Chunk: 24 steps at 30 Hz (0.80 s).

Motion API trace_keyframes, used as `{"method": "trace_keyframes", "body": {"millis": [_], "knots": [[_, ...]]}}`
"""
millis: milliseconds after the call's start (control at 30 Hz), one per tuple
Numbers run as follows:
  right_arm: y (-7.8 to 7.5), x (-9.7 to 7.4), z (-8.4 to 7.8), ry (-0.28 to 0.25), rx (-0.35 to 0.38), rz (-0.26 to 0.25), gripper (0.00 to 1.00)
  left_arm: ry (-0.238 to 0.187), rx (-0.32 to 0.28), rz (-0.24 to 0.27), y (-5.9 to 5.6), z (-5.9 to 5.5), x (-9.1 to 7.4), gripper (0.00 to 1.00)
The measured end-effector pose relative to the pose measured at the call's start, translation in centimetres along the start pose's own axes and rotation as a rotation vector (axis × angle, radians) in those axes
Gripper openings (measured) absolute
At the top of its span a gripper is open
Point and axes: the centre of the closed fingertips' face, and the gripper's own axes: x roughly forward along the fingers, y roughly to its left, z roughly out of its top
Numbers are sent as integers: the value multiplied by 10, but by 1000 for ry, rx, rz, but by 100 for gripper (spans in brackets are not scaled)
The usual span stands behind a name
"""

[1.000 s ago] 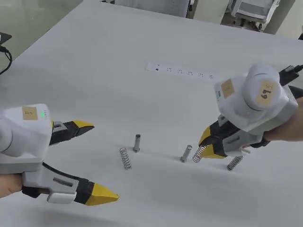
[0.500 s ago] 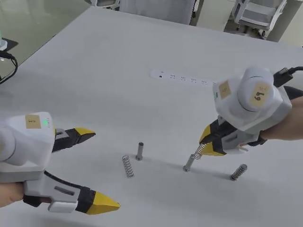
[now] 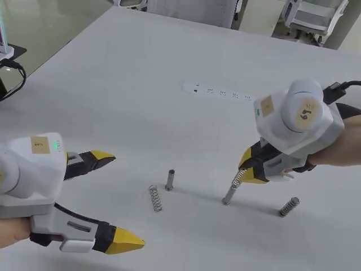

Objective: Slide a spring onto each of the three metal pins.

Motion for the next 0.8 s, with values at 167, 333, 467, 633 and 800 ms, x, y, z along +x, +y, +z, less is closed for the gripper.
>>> {"method": "trace_keyframes", "body": {"millis": [167,333,467,633,800], "knots": [[0,3,1,2,6,8,7,3,-5,2,1,-2,-2,98],[1,6,-1,17,1,10,7,3,-11,10,4,-4,-5,98],[3,7,-1,15,7,17,7,5,-13,19,6,-5,-7,98],[4,10,-3,23,7,24,7,6,-15,15,5,-6,-6,98],[3,13,-4,21,8,27,7,2,-18,12,4,-5,-6,98]]}}
